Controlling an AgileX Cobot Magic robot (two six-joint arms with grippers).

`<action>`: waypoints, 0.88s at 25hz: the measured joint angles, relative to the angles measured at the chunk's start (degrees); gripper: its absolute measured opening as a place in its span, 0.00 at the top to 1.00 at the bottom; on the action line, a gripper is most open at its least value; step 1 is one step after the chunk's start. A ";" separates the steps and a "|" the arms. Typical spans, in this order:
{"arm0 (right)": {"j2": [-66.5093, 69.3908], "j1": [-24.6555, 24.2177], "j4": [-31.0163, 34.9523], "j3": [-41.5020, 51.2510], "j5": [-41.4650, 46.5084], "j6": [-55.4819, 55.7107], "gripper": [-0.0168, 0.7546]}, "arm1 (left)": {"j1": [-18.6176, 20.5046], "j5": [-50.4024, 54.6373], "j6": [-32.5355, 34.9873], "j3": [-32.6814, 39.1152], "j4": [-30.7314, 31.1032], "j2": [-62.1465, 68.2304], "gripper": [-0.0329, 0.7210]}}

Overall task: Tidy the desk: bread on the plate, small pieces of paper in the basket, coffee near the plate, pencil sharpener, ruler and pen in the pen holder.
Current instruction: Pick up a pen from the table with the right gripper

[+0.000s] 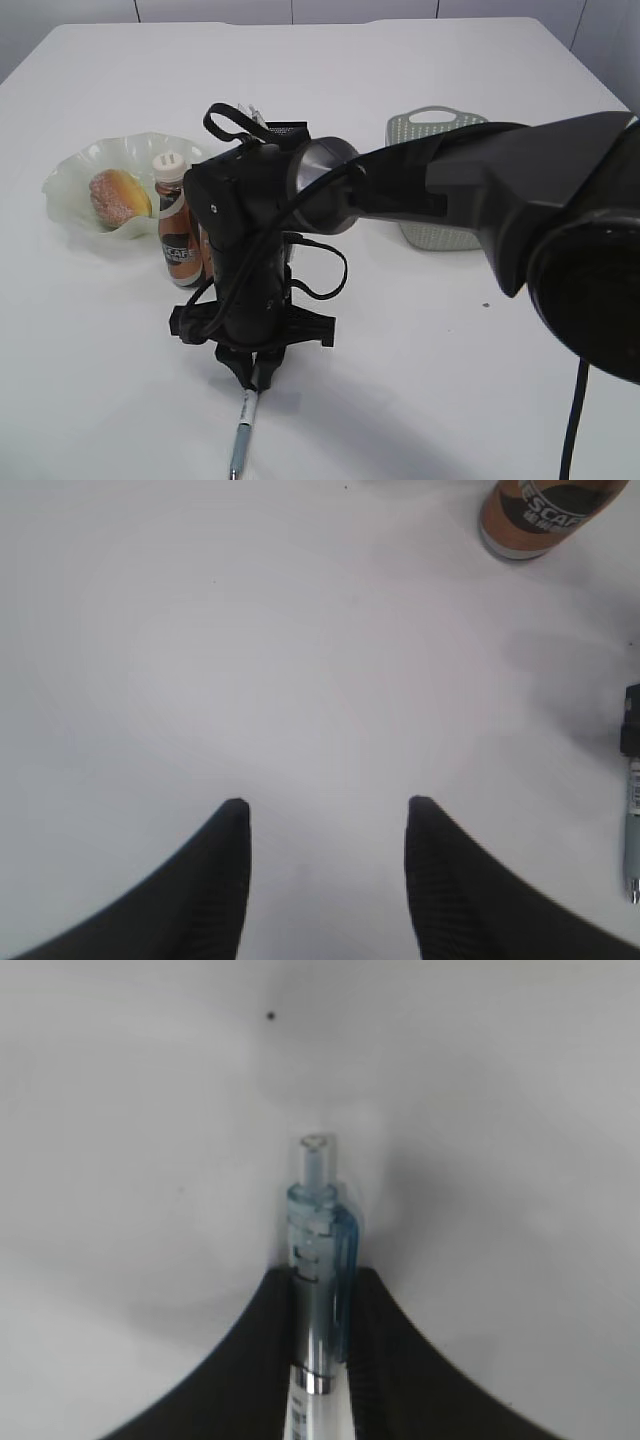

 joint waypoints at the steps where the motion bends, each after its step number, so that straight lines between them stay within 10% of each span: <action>1: 0.00 0.00 0.00 0.00 0.00 -0.48 0.84 | 0.00 0.00 0.00 0.00 0.00 0.00 0.47; 22: -12.49 -6.68 -1.53 0.00 -3.91 -12.96 0.84 | 0.00 -0.14 0.00 0.00 0.00 0.00 0.47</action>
